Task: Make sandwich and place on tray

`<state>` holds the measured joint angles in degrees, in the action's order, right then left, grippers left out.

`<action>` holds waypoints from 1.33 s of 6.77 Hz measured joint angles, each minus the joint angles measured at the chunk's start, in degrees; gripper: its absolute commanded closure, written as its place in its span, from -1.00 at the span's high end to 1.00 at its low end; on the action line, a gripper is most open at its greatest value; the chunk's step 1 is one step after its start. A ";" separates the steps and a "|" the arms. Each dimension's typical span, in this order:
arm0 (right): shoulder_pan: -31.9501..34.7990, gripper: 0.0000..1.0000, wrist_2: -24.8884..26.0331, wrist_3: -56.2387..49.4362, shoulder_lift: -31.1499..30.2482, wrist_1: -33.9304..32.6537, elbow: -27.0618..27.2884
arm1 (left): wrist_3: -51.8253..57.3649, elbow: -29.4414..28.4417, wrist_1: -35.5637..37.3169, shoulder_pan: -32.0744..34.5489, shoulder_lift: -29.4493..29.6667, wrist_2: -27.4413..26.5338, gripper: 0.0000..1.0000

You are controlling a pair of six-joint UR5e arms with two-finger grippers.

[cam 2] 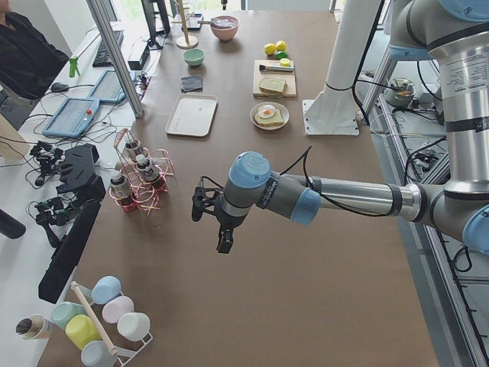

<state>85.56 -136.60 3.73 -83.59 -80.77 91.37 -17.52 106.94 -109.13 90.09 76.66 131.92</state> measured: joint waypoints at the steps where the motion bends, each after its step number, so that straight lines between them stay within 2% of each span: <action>1: 0.00 1.00 -0.11 0.03 -1.52 1.93 0.73 | -0.20 -0.05 -0.17 0.00 -0.02 0.00 0.98; 4: 0.17 1.00 0.05 0.05 -2.96 3.37 1.69 | -0.33 -0.08 -0.38 -0.04 0.12 0.50 0.98; 9: 0.48 1.00 -0.30 1.60 -4.21 3.09 2.63 | -0.10 0.16 -2.95 -1.00 0.34 4.28 0.98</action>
<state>86.04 -136.90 5.33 -87.80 -77.68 93.99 -17.61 107.10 -112.08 89.09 77.00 136.20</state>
